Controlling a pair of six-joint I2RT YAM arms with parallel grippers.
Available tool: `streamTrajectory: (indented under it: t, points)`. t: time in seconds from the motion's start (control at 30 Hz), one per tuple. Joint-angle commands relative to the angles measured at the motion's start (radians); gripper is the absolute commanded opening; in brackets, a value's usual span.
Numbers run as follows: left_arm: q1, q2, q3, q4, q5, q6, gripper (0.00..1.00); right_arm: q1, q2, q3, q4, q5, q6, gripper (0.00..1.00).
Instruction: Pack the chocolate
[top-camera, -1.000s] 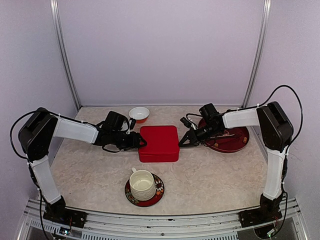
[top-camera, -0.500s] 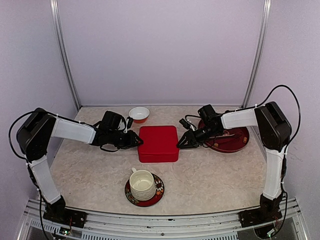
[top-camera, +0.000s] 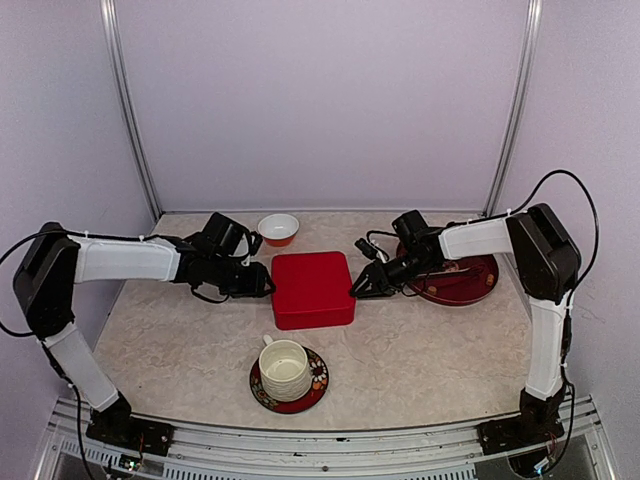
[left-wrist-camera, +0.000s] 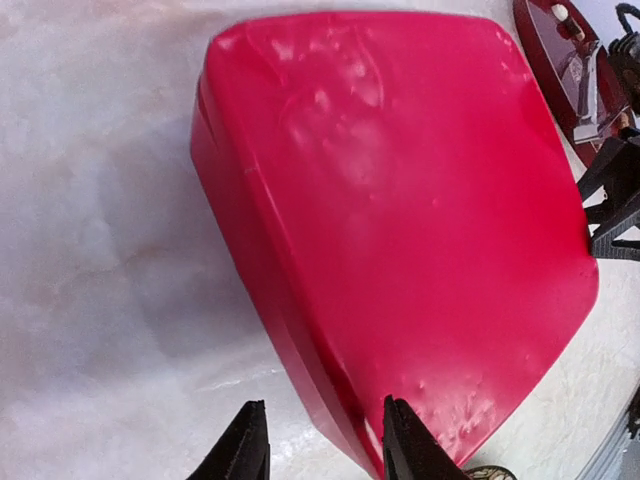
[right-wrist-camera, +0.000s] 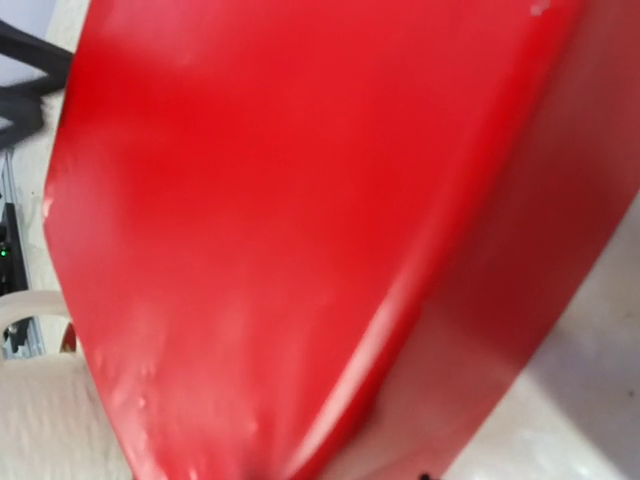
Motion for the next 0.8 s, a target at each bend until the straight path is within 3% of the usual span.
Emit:
streamTrajectory:
  t: [0.0,0.27,0.43,0.77]
  points:
    - [-0.008,-0.110,0.134,-0.159,-0.144,0.086,0.41,0.022,0.039,-0.021,-0.036,0.053,-0.008,0.40]
    - [-0.056,-0.098,0.291,-0.327,-0.180,0.187,0.35,0.022,0.038,-0.011,-0.037,0.049,-0.010,0.40]
    - [-0.052,-0.051,0.315,-0.275,-0.173,0.194,0.35,0.022,0.028,-0.014,-0.026,0.049,-0.003,0.40]
    - [0.017,0.255,0.476,-0.230,-0.172,0.228,0.26,0.022,0.032,-0.012,-0.014,0.045,0.012,0.39]
